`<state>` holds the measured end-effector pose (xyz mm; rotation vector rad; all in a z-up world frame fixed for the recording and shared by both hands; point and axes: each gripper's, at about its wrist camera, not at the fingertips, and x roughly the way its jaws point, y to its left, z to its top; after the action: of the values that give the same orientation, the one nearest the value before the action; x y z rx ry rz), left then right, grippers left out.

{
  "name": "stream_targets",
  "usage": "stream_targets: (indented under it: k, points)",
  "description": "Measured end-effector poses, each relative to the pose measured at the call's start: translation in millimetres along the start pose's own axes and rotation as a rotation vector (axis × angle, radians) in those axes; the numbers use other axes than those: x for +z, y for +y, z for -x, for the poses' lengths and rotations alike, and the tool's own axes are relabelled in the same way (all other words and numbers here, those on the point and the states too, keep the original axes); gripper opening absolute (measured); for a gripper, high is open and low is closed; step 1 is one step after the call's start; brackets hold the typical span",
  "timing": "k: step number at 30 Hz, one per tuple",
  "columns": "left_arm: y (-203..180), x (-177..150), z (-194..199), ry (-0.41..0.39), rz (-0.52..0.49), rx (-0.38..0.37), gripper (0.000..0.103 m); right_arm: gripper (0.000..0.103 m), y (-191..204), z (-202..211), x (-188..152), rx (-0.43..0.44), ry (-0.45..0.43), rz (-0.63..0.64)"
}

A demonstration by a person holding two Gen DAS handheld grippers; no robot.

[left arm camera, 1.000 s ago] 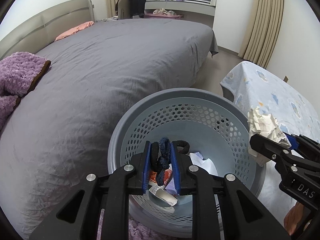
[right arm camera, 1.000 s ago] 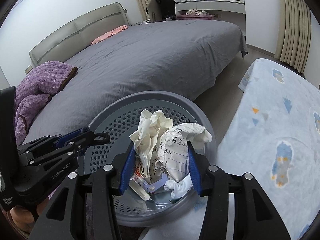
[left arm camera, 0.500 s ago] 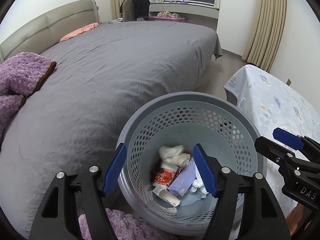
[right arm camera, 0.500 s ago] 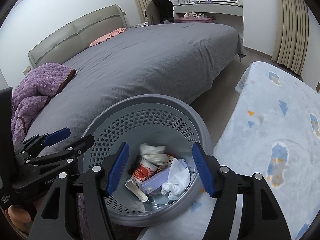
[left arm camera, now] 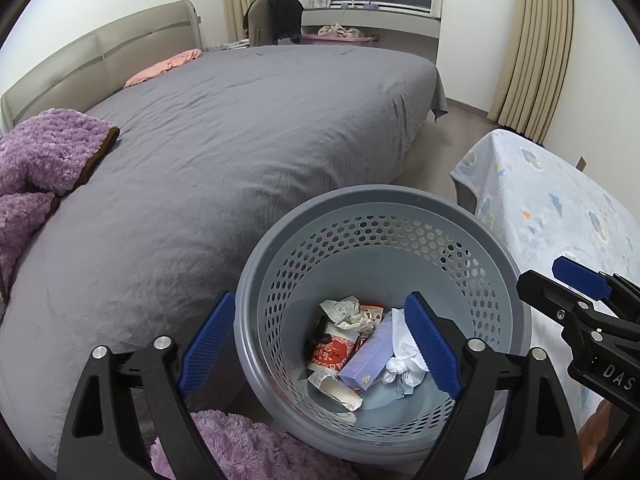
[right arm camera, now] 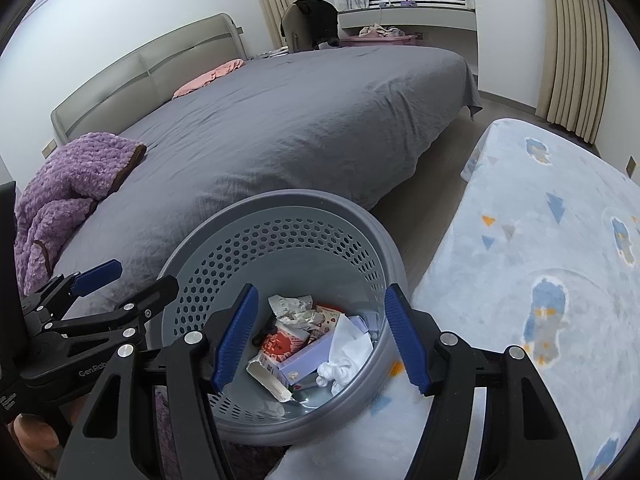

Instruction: Collect trash

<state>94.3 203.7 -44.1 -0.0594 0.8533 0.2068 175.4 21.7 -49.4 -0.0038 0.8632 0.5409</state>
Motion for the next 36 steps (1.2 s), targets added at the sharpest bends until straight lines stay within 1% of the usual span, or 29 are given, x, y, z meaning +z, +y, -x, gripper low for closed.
stream_targets:
  k: [2, 14, 25, 36]
  points:
    - [-1, 0, 2, -0.006, 0.000, 0.009, 0.091, 0.064, -1, 2, 0, -0.001, -0.005, -0.002]
    - [-3, 2, 10, -0.012, -0.001, 0.023, 0.096, 0.064, -3, 13, 0, -0.013, -0.032, -0.001]
    - [-2, 1, 12, -0.001, 0.004, 0.039, 0.096, 0.064, -3, 19, 0, -0.017, -0.043, 0.000]
    - [3, -1, 11, 0.007, 0.024, 0.034, 0.096, 0.064, 0, 22, 1, -0.016, -0.046, 0.003]
